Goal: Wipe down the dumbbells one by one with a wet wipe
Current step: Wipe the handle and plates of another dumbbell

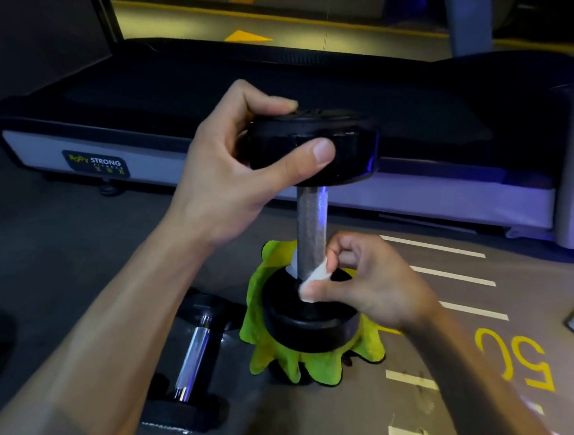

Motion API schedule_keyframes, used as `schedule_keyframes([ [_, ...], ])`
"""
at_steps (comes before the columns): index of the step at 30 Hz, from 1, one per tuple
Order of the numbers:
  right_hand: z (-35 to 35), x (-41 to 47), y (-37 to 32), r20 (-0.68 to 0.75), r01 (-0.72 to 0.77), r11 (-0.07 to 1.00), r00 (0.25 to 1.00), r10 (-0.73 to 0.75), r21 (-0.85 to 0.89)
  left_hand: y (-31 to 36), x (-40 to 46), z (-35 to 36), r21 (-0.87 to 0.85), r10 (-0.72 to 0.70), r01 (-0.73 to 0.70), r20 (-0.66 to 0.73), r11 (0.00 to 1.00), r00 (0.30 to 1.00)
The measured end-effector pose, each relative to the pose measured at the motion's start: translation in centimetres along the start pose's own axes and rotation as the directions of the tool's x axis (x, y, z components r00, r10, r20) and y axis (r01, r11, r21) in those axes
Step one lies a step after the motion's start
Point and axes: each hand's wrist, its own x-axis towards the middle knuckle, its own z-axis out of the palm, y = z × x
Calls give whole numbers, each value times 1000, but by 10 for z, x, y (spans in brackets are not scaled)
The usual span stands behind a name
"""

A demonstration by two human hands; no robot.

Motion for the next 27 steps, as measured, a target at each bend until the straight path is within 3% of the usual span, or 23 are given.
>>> schedule_keyframes([
  [3,28,-11,-2,-304,19,988,950,-66,-156,-1,2,2,10,12,-12,-7,1000,1000],
  [5,32,-13,0,-324,51,979,939,-113,-196,-1,2,2,17,13,-13,-6,1000,1000],
  [7,20,-8,7,-205,46,993,977,-67,-105,0,2,2,27,17,-17,1,1000,1000],
  [10,-4,1,13,87,40,994,995,-49,102,0,1,0,27,14,-14,2,1000,1000],
  [13,-14,6,16,167,26,976,984,-63,214,-2,1,1,-4,15,-15,10,1000,1000],
  [15,-10,1,16,105,17,959,993,-49,284,-3,2,2,-30,18,-18,26,999,999],
  [18,16,-18,12,-150,54,975,988,-21,215,-5,3,3,-48,31,-29,38,998,999],
  [21,37,-31,-5,-409,185,979,903,-134,89,-6,5,5,-33,33,-32,34,999,999],
  [25,47,-33,-17,-505,355,929,785,-358,-106,-8,7,4,-15,24,-23,13,1000,1000],
  [27,53,-33,-5,-505,361,910,757,-414,-204,-9,7,2,-16,24,-24,1,1000,1000],
])
